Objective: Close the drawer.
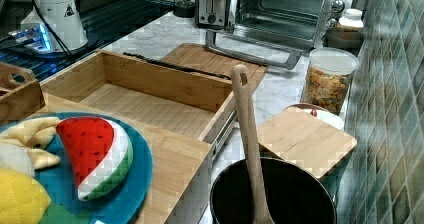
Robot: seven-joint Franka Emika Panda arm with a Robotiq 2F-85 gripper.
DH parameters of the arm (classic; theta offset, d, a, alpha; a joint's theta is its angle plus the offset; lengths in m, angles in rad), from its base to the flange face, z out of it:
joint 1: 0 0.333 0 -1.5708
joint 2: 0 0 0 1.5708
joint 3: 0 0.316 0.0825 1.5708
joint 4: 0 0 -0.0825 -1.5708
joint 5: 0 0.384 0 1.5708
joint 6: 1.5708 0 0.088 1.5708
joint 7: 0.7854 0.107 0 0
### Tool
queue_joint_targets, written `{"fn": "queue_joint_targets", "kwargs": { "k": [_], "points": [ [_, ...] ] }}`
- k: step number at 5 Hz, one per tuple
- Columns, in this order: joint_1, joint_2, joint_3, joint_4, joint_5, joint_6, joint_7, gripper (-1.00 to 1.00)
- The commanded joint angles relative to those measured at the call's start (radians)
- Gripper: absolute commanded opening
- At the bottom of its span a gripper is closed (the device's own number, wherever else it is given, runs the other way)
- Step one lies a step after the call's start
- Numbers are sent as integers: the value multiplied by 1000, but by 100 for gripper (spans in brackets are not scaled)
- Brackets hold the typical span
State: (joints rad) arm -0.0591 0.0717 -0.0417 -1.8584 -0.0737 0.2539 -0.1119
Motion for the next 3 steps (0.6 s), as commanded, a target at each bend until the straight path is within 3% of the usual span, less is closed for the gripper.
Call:
{"fn": "queue_joint_targets", "kwargs": {
  "k": [1, 2, 3],
  "points": [
    [-3, 0, -5, -7, -3, 0, 0, -100],
    [-9, -69, 1, -166, 30, 196, -182, -100],
    [5, -71, 19, -194, 56, 196, -313, -100]
  ]
}}
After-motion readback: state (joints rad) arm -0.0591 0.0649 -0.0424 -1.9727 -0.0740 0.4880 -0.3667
